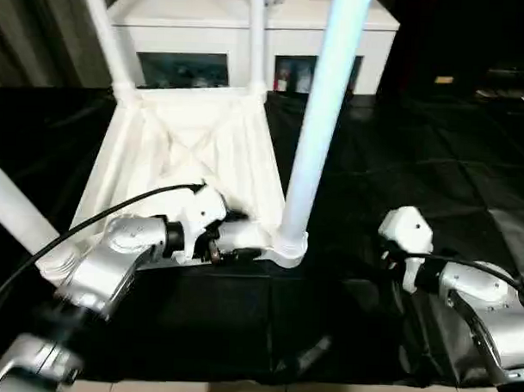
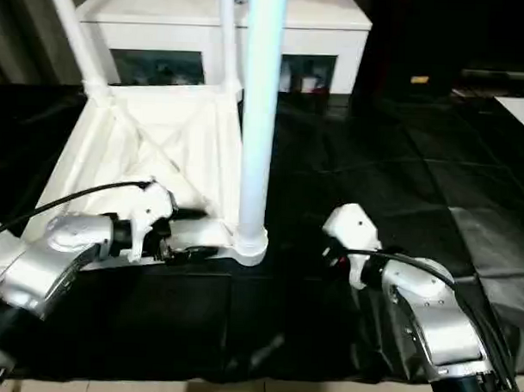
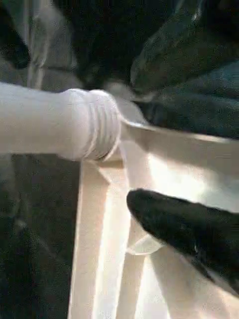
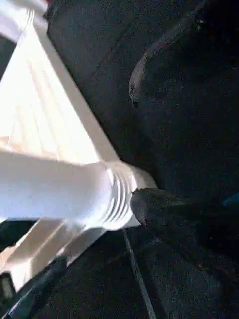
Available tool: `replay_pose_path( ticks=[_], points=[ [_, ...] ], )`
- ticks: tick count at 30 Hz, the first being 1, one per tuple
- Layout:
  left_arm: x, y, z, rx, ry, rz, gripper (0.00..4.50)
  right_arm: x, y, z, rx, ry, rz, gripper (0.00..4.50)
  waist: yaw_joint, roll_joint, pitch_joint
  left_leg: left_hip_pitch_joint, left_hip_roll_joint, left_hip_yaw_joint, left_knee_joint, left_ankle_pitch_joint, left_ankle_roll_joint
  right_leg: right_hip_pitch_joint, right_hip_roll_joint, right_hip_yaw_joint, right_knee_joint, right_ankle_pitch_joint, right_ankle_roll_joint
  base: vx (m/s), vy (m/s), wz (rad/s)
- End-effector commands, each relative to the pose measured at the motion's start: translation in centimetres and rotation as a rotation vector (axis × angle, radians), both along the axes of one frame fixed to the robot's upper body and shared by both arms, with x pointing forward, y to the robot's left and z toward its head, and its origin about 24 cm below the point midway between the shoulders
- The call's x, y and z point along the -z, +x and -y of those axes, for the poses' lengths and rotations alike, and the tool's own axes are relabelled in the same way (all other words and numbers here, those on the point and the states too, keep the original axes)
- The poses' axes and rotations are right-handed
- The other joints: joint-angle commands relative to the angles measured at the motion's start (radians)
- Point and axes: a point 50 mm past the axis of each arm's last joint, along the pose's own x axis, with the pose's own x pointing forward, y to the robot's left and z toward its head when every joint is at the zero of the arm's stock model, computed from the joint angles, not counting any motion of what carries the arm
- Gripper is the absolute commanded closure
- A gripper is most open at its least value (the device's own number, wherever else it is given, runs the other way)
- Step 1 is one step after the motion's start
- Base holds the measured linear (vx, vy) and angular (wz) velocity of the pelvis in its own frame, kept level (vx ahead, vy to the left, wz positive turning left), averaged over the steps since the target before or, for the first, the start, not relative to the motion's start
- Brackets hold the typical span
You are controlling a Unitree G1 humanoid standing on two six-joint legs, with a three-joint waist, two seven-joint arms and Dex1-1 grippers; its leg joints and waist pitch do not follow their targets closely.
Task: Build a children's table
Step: Rotate table base, then rotate leg to tighten
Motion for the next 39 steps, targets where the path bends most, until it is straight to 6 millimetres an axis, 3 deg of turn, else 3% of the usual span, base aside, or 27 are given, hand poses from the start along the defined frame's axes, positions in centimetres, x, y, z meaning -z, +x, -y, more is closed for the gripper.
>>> replay_pose_path(
  ticks=[1,11,20,33,39],
  points=[
    [0.3,0.2,-0.2,0.020,0.034,-0.009,1.18,-0.5,0.0,-0.3,-0.023,-0.011,0.005,1.31,0.000,-0.001,-0.063,0.014,0.039,-0.017,-0.077,-0.307,0.021,0.047,-0.035,0.027,-0.062,-0.271,-0.195,0.000,0.000,0.00],
    [0.9,0.9,-1.1,0.032,0.097,-0.078,2.03,-0.5,-0.3,-0.5,-0.056,-0.037,-0.019,1.31,0.004,0.000,-0.066,0.012,0.042,-0.016,-0.073,-0.255,0.039,0.054,-0.037,0.026,-0.049,-0.179,-0.242,0.000,0.000,0.00],
    [1.1,0.6,-1.2,0.069,0.092,-0.137,2.62,-0.5,-0.2,-0.5,-0.054,-0.046,-0.035,1.31,0.004,-0.004,-0.063,0.015,0.044,-0.017,-0.076,-0.296,0.022,0.052,-0.040,0.027,-0.056,-0.260,-0.228,0.000,0.000,0.00],
    [2.2,0.7,-1.7,0.080,0.163,-0.169,3.82,-0.6,-0.1,-0.4,-0.056,-0.044,-0.042,1.31,0.004,-0.004,-0.063,0.014,0.044,-0.018,-0.075,-0.285,0.028,0.054,-0.041,0.026,-0.056,-0.249,-0.230,0.000,0.000,0.00],
    [2.0,0.5,-1.0,0.109,0.113,-0.175,4.34,-0.6,0.0,-0.3,-0.049,-0.030,-0.046,1.31,0.005,-0.004,-0.065,0.014,0.043,-0.017,-0.074,-0.276,0.030,0.054,-0.042,0.027,-0.056,-0.251,-0.229,0.000,0.000,0.00]
  ],
)
